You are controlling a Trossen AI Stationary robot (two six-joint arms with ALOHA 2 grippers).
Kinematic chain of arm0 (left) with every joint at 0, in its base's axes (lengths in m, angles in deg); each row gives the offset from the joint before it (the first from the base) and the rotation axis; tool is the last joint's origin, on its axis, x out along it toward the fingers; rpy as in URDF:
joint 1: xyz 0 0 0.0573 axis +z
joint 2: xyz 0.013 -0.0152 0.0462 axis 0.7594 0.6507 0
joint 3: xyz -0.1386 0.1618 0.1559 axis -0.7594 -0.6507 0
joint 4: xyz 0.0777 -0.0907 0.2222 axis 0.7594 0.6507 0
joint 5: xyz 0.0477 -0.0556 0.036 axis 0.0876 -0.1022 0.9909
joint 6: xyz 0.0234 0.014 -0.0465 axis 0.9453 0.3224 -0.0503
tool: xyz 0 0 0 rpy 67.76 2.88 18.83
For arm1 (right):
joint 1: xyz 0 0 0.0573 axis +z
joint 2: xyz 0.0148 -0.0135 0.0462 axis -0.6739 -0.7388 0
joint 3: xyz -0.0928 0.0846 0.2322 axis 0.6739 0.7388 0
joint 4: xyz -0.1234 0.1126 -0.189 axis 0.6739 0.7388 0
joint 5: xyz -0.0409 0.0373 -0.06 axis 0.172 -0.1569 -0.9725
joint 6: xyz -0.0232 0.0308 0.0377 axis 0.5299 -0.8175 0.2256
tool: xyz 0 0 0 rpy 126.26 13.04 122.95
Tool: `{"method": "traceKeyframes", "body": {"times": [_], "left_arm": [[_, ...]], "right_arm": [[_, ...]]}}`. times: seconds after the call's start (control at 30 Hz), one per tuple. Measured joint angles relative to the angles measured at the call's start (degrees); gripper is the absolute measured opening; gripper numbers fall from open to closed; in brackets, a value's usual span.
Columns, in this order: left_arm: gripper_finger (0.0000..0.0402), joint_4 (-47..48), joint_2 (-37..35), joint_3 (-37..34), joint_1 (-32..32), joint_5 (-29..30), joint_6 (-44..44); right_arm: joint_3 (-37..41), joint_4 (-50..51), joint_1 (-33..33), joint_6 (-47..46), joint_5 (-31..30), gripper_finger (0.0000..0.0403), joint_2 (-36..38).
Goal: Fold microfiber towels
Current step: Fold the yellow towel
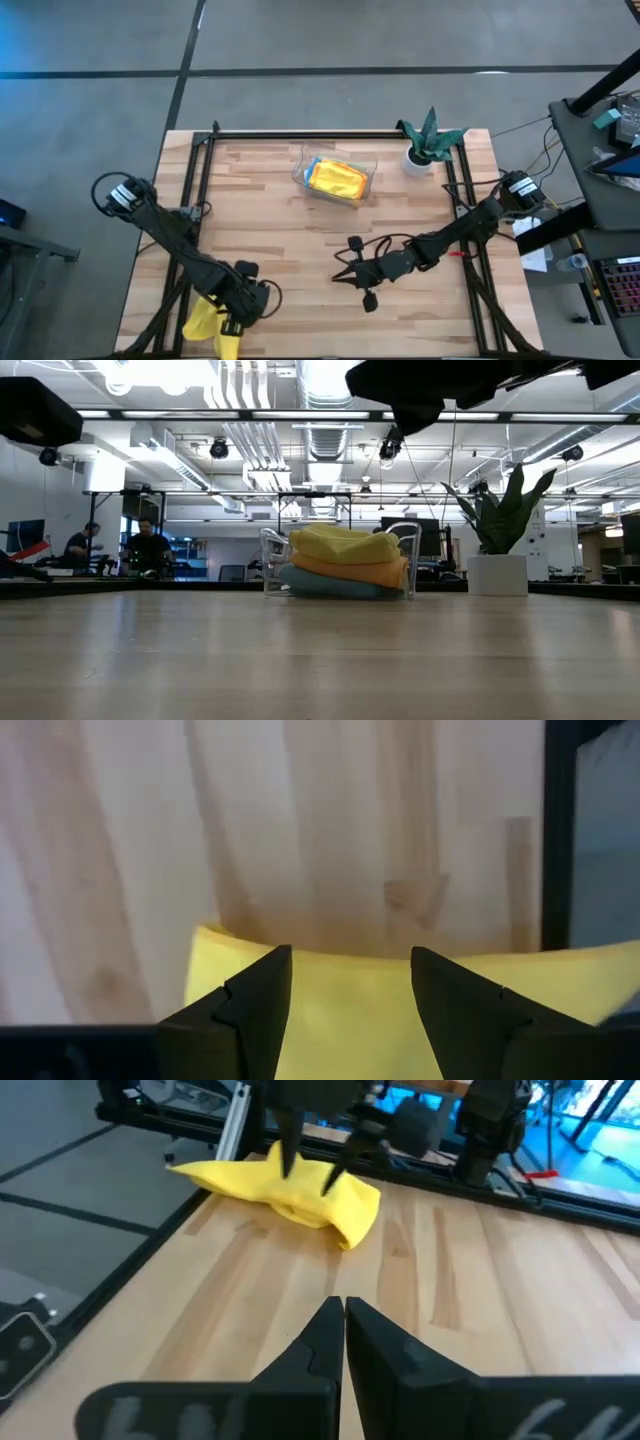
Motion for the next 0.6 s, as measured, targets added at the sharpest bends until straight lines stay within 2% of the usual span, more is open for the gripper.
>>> {"method": "traceKeyframes", "body": {"times": [0.1,0.37,0.47,0.6], "left_arm": [[0.0189,1.2,-0.79,-0.24,0.83,1.68,0.92],[0.019,5.19,-1.67,-0.48,1.14,1.81,1.34],[0.019,5.58,-1.67,-0.87,1.16,1.81,0.82],[0.019,5.56,-1.67,-0.93,1.14,1.39,0.24]], "right_arm": [[-0.02,0.06,0.13,-1.03,0.36,0.0009,0.0],[-0.02,0.39,0.78,-2.42,0.36,0.0012,0.0],[-0.04,0.39,1.22,-2.42,0.36,0.0032,-0.48],[-0.04,0.5,1.71,-2.5,0.36,0.0084,-2.42]]}}
